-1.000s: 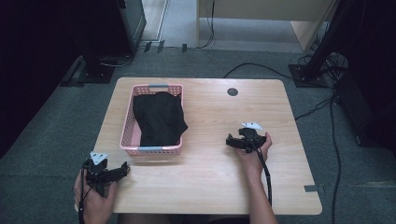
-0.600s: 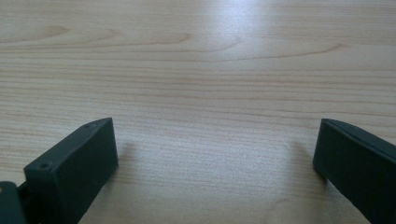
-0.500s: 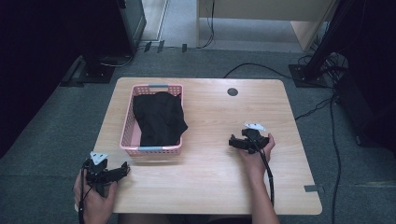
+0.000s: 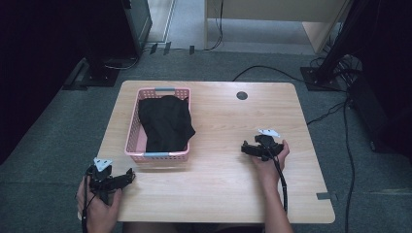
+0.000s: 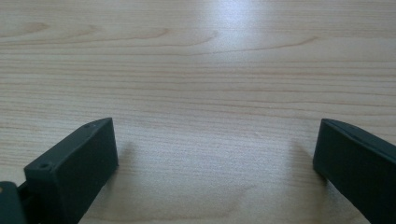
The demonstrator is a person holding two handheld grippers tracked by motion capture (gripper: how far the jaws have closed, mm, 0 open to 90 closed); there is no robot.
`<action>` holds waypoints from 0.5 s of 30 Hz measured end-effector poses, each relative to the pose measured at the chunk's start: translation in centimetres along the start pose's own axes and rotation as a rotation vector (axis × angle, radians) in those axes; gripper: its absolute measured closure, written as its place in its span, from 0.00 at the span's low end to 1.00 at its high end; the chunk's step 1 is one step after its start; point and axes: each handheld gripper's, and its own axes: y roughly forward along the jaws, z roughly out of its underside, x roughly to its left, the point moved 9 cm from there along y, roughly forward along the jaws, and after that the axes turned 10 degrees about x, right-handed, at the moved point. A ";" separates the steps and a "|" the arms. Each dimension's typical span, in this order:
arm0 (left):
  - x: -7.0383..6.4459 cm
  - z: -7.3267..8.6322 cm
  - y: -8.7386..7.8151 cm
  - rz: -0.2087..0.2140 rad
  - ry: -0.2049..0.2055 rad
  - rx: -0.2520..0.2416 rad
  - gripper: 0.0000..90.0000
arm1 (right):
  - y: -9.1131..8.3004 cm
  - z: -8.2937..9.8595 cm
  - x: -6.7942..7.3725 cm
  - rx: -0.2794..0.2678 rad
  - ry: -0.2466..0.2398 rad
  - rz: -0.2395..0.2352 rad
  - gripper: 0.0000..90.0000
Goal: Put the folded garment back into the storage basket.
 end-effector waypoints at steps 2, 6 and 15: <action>0.0 0.0 0.0 0.000 0.000 0.000 0.00 | 0.0 0.0 -0.1 0.000 0.000 0.000 0.00; 0.0 0.0 0.0 0.000 0.001 0.000 0.00 | -0.1 0.2 -0.4 0.000 0.001 0.001 0.00; 0.0 0.0 0.0 0.000 0.000 0.000 0.00 | -0.3 0.3 -0.9 -0.001 0.008 0.006 0.00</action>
